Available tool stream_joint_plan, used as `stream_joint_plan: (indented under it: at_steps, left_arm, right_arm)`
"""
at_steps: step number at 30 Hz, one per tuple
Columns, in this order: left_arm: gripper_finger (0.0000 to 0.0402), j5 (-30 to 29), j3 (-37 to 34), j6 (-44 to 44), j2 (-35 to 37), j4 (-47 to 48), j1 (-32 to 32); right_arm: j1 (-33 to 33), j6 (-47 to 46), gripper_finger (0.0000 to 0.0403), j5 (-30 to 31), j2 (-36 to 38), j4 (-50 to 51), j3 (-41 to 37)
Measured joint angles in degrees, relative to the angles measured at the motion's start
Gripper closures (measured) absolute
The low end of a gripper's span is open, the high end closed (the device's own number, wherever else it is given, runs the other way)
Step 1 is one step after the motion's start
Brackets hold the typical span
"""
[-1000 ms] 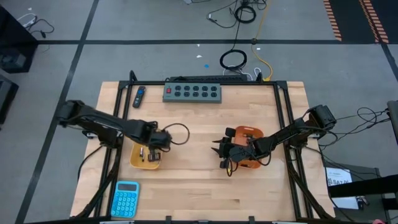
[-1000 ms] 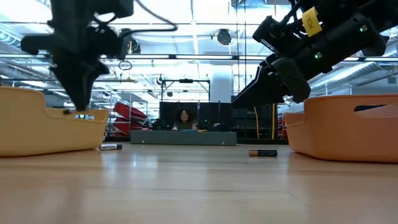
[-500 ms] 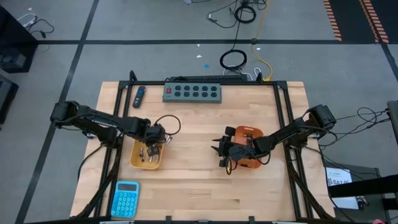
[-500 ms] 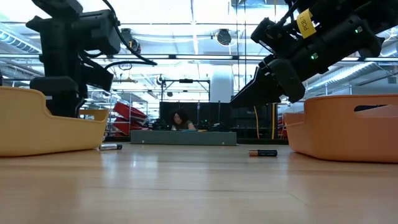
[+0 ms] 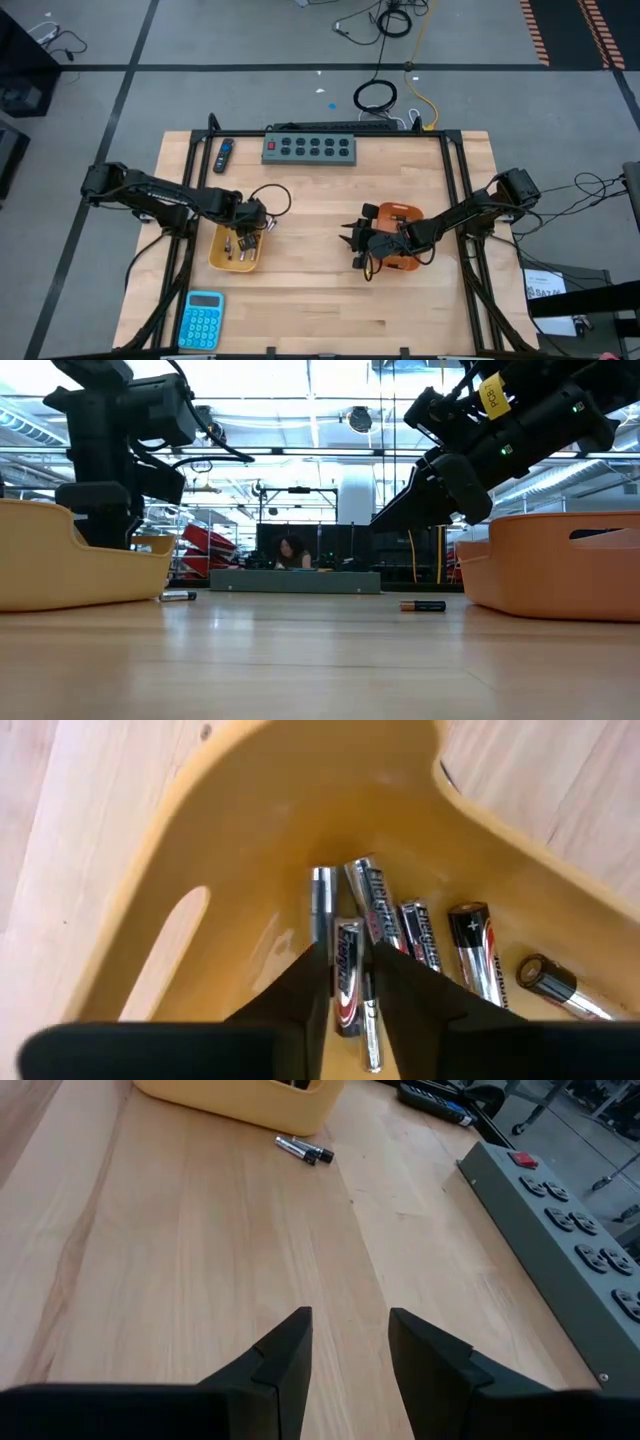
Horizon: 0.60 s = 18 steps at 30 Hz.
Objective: Sort batteries
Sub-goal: Put the white battery into the yellow bin
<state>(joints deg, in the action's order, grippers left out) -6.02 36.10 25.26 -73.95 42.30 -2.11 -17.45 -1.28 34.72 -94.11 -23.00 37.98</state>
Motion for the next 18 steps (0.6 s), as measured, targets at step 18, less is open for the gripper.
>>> stream_joint_plan:
  at_steps: [18]
  left_arm:
    - [0.029,0.6,11.4,-0.1,1.7,10.9,-0.5]
  right_arm:
    - [0.0,0.1,0.0277,-0.2,0.0,-0.8,0.0]
